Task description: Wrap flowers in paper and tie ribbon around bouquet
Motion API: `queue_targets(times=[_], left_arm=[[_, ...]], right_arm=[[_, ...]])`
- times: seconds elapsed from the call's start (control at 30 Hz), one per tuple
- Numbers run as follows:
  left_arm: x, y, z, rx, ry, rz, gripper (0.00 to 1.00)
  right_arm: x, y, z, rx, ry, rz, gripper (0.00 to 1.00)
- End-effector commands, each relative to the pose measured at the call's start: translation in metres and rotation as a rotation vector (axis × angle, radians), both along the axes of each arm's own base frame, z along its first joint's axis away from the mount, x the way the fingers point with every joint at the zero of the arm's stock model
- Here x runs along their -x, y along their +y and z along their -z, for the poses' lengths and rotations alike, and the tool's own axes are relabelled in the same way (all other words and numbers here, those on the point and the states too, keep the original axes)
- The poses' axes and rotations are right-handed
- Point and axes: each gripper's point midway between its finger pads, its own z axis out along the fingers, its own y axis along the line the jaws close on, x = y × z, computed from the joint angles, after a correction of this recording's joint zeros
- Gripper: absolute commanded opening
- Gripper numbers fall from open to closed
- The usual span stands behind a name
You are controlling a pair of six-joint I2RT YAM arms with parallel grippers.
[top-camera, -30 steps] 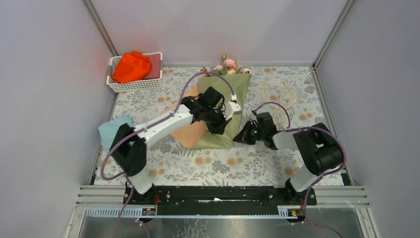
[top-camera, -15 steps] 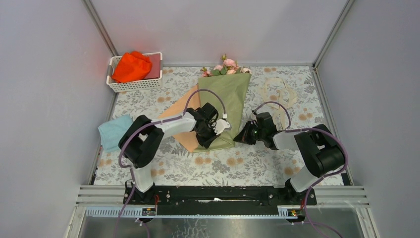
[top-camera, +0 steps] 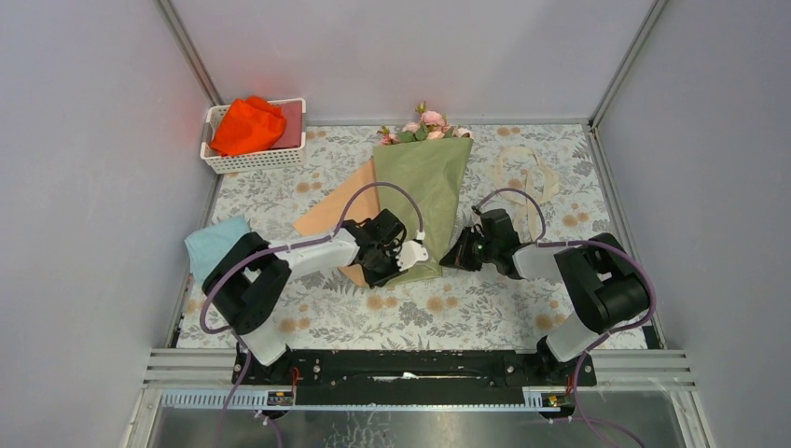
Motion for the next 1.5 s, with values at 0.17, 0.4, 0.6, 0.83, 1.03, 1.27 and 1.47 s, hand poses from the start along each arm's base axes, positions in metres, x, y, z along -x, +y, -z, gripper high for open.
queue_targets(times=[0.17,0.4,0.6,0.83,1.03,1.27,1.47], left_arm=[[0.066,0.112,0.044,-0.412,0.153,0.079,0.01],[0.058,0.122,0.032,-0.422,0.09,0.066,0.0],[0.037,0.133,-0.004,-0.37,0.046,0.033,0.0],[-0.021,0.086,-0.073,-0.134,-0.114,-0.127,0.09],[-0.124,0.113,-0.126,0.235,-0.037,-0.862,0.64],[-0.186,0.247,-0.093,0.384,0.024,-1.593,0.97],[-0.198,0.249,-0.042,0.389,0.142,-1.649,0.98]], right_arm=[[0.005,-0.025,0.031,0.166,0.049,0.026,0.0],[0.007,-0.027,0.031,0.172,0.047,0.022,0.0],[0.007,-0.027,0.029,0.174,0.038,0.018,0.0],[0.005,-0.027,0.023,0.173,0.02,0.011,0.0],[0.002,-0.028,0.017,0.175,-0.007,0.015,0.0],[-0.001,-0.025,0.015,0.151,-0.02,0.024,0.0],[0.0,-0.025,0.014,0.155,-0.019,0.02,0.0]])
